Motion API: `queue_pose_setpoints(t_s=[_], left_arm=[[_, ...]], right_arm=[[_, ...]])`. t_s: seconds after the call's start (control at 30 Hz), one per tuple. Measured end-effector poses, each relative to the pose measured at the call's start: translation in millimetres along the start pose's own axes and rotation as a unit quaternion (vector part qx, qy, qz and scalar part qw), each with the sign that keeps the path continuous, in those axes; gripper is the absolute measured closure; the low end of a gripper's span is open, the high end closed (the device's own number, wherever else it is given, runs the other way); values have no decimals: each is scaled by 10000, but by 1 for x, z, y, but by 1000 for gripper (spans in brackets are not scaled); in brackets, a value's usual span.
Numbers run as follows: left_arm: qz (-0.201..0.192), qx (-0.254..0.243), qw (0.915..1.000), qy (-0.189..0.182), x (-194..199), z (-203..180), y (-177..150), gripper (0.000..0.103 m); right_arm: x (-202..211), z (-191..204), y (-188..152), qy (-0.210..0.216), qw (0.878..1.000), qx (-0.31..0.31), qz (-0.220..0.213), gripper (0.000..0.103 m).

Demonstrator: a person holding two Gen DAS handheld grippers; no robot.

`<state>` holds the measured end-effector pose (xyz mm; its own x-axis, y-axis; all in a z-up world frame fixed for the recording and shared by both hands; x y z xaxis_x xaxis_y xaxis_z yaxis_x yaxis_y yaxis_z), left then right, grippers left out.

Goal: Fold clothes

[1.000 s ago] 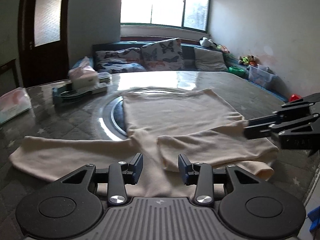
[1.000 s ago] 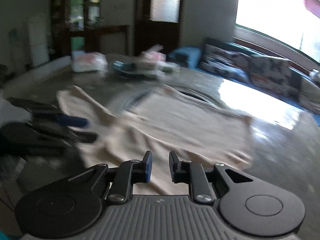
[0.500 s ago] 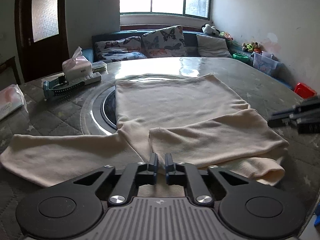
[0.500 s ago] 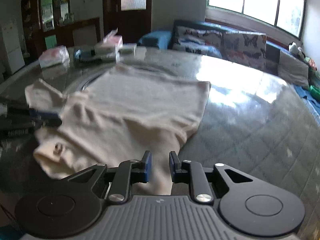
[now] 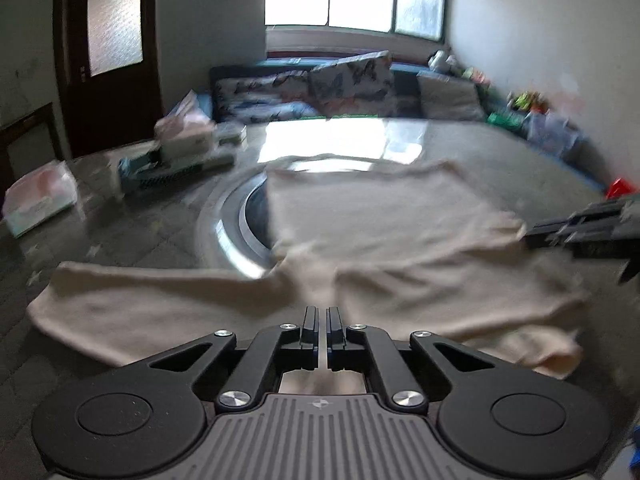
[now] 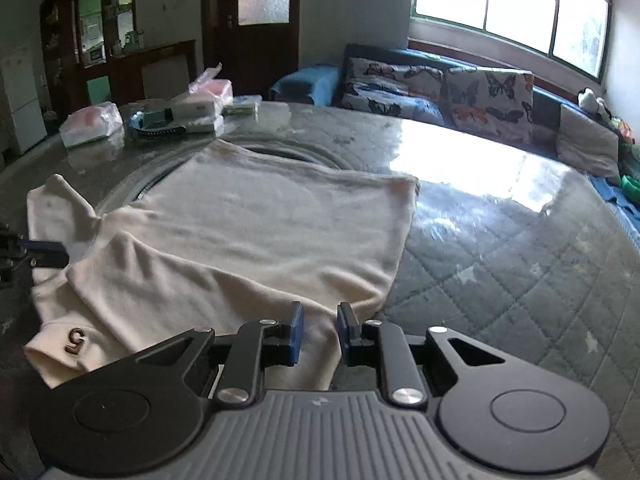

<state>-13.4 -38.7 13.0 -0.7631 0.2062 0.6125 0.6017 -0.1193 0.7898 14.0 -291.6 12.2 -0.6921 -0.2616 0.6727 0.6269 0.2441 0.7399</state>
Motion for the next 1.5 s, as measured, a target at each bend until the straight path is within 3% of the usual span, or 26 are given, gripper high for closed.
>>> queue_pose_setpoints(t_s=[0.1,0.27,0.67,0.97,1.13,1.37,1.5], left_arm=[[-23,19,9990,-450,-8,-21,11,98],[38,-92,9980,-621,-37,-47,18,97],[169,122,9997,-114,-44,-11,4,96],[20,439,9990,53,-23,16,2,96],[-1,732,9964,420,-7,48,-5,96],[-48,1117,9871,1147,13,105,-18,70],[-102,1388,9779,1561,22,135,-23,68]], right_arm=[[1,11,5,169,9998,43,-76,86],[-10,33,5,488,9987,120,-29,86],[-34,58,12,793,9968,51,72,86],[-43,96,18,1106,9934,280,96,85],[-49,123,21,1305,9901,497,118,85],[-44,157,24,1596,9840,785,72,85],[-31,165,25,1585,9827,954,-81,84]])
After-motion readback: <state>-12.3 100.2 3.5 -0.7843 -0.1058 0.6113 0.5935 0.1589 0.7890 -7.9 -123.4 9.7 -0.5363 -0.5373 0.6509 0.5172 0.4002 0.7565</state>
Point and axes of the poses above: each gripper's, at about its wrist camera, not at the fingertips, and x roughly against the way its jaws point, z to its left, y to its top, the point moved 5 cm from there along -x, roughly the way its jaws point, and after that the axes turned 2 degrees about -x, right-handed, at the moved point
